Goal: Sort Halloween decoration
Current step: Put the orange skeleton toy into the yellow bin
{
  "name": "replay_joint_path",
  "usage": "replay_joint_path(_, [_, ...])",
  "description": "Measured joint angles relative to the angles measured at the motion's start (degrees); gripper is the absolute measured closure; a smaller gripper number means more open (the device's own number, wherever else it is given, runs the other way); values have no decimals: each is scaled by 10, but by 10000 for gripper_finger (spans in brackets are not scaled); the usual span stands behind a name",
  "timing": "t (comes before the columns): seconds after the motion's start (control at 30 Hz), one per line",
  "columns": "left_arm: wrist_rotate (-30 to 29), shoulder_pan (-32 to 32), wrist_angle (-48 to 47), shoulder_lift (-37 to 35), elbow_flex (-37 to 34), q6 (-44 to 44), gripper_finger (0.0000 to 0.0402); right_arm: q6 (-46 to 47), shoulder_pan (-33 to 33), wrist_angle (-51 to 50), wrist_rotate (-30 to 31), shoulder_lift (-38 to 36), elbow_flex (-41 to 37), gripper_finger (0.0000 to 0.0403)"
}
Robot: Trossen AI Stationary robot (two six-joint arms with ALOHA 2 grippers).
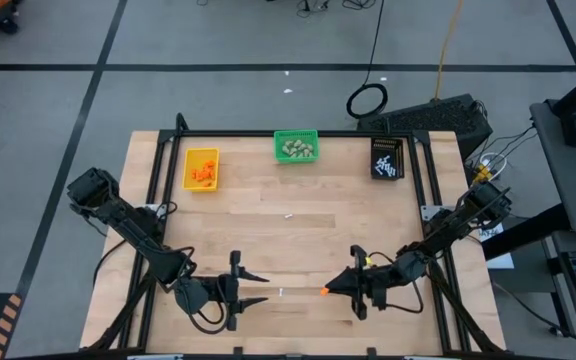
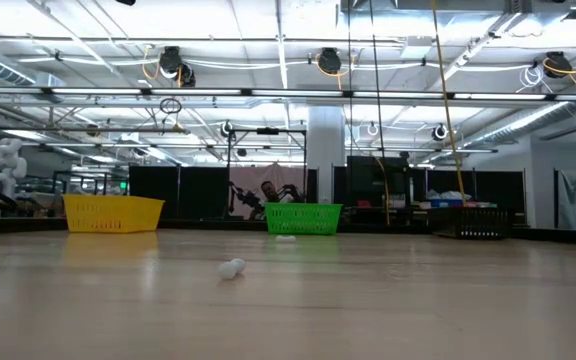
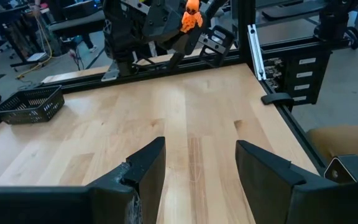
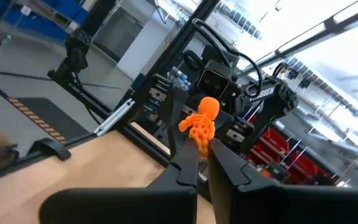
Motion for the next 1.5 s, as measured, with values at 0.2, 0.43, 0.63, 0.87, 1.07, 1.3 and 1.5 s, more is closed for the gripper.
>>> replay_joint_path(0.2, [0, 0, 0, 0, 0, 0, 208, 78, 0, -7, 0, 0, 0, 401])
replay_joint_path(0.43, [0, 1, 0, 0, 0, 0, 208, 192, 0, -8, 0, 0, 0, 401])
replay_joint_path(0.63, [0, 2, 1, 0, 0, 0, 208, 262, 0, -8, 1, 0, 0, 401])
replay_joint_path(0.87, [0, 2, 2, 0, 0, 0, 208, 354, 0, -8, 3, 0, 0, 401])
replay_joint_path(1.07, [0, 2, 2, 0, 0, 0, 208, 409, 0, -8, 3, 0, 0, 401])
replay_joint_path(1.3, [0, 2, 2, 0, 0, 0, 208, 401, 0, -9, 3, 0, 0, 401])
replay_joint_path(1.5, [0, 2, 2, 0, 0, 0, 208, 352, 0, -36, 13, 0, 0, 401])
